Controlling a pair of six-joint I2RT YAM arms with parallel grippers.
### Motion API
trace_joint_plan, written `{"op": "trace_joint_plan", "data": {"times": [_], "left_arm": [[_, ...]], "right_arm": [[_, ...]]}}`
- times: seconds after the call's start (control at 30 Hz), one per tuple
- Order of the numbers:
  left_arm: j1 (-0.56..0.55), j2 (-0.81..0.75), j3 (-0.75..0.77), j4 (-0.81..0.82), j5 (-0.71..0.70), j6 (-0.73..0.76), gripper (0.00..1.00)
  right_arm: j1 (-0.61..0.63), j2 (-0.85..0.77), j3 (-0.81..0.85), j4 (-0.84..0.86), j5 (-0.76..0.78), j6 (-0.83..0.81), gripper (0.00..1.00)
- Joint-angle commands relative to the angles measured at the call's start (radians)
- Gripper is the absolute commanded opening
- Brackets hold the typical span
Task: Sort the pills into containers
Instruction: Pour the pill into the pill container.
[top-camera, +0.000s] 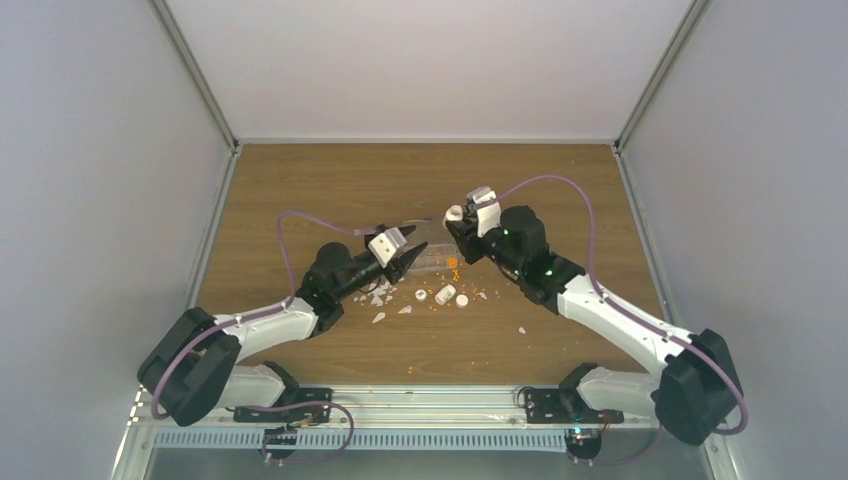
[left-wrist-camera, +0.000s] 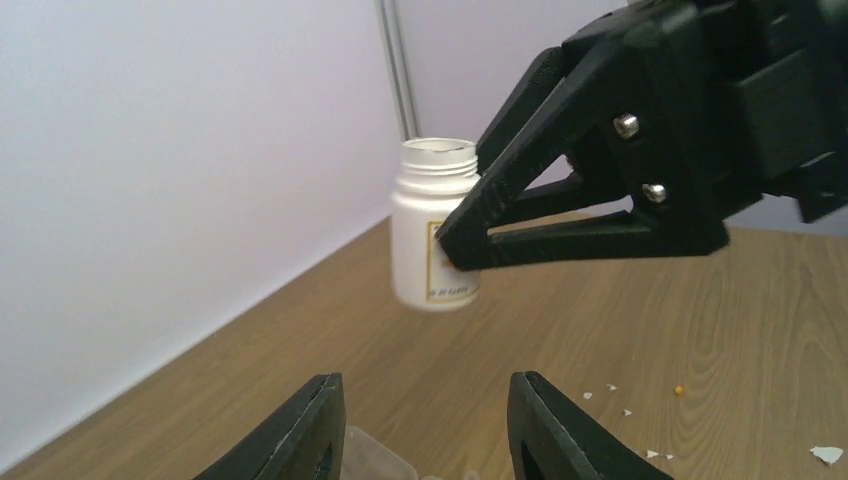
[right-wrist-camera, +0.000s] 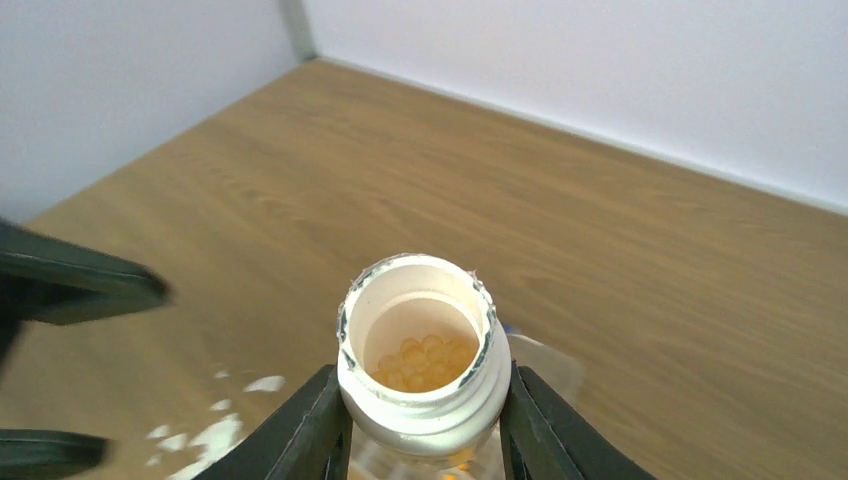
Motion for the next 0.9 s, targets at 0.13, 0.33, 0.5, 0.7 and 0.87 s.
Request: {"op": "trace_joint_plan", "data": {"times": [0.13, 0.33, 0.5, 0.7, 0.87], "left_arm": [[0.035, -0.016, 0.024, 0.014, 0.171, 0.002, 0.99], [0.046, 0.039, 0.144, -0.102, 0.121, -0.055, 0.99], [0.071, 0.020, 0.144, -0.113, 0.118, -0.111, 0.99], [0.132, -0.022, 0.158, -0.184, 0.239, -0.154, 0.99], [0.142, -0.061, 0.135, -0.186, 0.362, -0.148, 0.99]], "right_arm": [[0.068, -0.103, -0.053, -0.111, 0.498, -0.059, 0.78], [0.200, -0.048, -0.063, -0.083, 0.627, -0.144, 0.81], [0.258, -0.105, -0.124, 0.046, 0.646, -0.232, 0.82], [0.332, -0.116, -0.163, 0.125, 0.657, -0.345, 0.82], [0.347, -0.106, -0.159, 0.144, 0.645, -0.388, 0.83]]}}
